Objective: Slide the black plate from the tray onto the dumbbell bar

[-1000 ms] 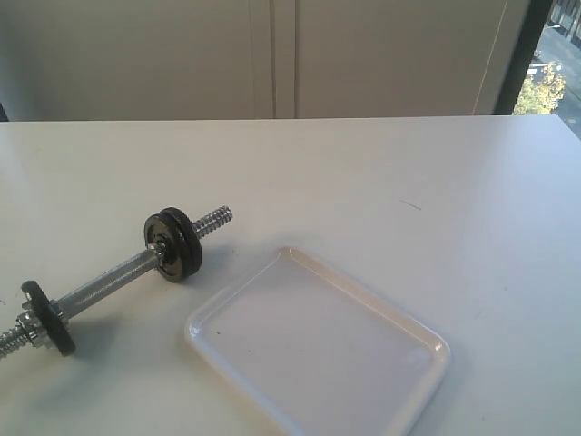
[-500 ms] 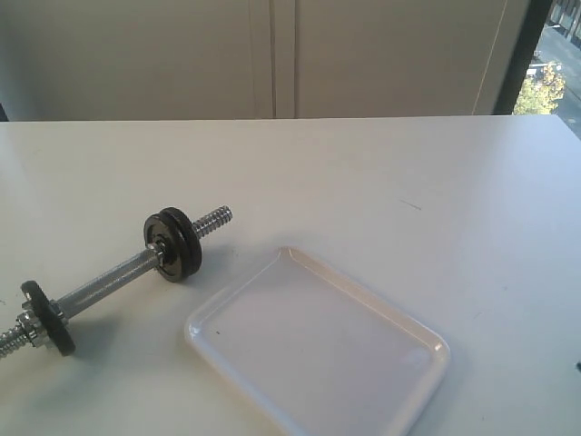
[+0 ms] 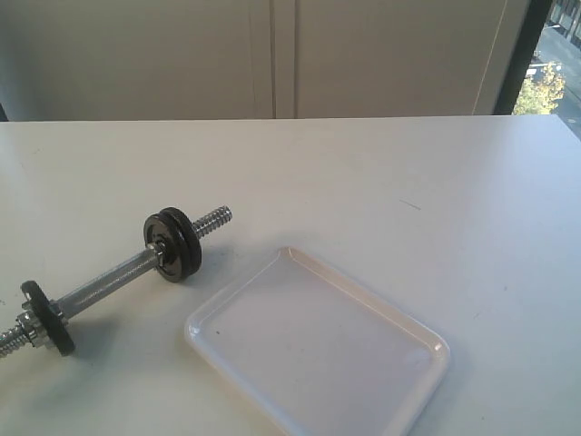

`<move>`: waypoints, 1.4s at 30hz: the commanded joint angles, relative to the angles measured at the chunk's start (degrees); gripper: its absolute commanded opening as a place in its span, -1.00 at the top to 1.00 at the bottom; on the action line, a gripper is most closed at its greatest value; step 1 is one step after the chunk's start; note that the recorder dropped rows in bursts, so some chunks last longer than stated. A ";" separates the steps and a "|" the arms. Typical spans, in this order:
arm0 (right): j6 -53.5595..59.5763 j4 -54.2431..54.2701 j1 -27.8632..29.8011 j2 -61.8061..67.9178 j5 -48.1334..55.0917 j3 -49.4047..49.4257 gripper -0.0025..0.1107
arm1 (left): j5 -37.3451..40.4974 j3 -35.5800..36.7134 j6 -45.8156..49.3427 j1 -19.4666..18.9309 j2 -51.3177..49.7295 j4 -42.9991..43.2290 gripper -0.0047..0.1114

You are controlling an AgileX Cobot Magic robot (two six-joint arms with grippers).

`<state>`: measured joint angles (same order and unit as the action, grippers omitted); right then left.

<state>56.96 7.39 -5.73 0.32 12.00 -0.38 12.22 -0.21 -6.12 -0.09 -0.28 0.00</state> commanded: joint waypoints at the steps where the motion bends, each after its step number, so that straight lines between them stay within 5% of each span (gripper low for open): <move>1: -0.42 -1.84 1.23 -0.32 -0.36 0.38 0.96 | -0.20 0.21 0.10 -0.13 0.28 0.00 0.92; 15: -2.13 -1.72 1.23 -0.32 1.35 0.38 0.96 | -0.20 0.21 0.04 -0.13 0.28 0.00 0.92; 21: -42.40 3.10 1.23 -0.32 4.62 0.38 0.96 | -0.20 0.21 0.04 -0.13 0.28 0.00 0.92; 25: -58.11 3.46 1.23 -0.32 6.64 0.38 0.96 | -0.20 0.21 0.04 -0.13 0.28 0.00 0.92; 38: -59.21 3.31 1.23 -0.32 7.14 0.38 0.96 | -0.20 0.21 0.04 -0.13 0.28 0.00 0.92; 42: -59.21 -5.65 1.23 -0.32 7.20 0.38 0.96 | -0.20 0.21 0.04 -0.13 0.28 0.00 0.92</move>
<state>-2.11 5.59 -4.98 0.32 19.24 -0.38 12.22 -0.21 -6.12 -0.09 -0.28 0.00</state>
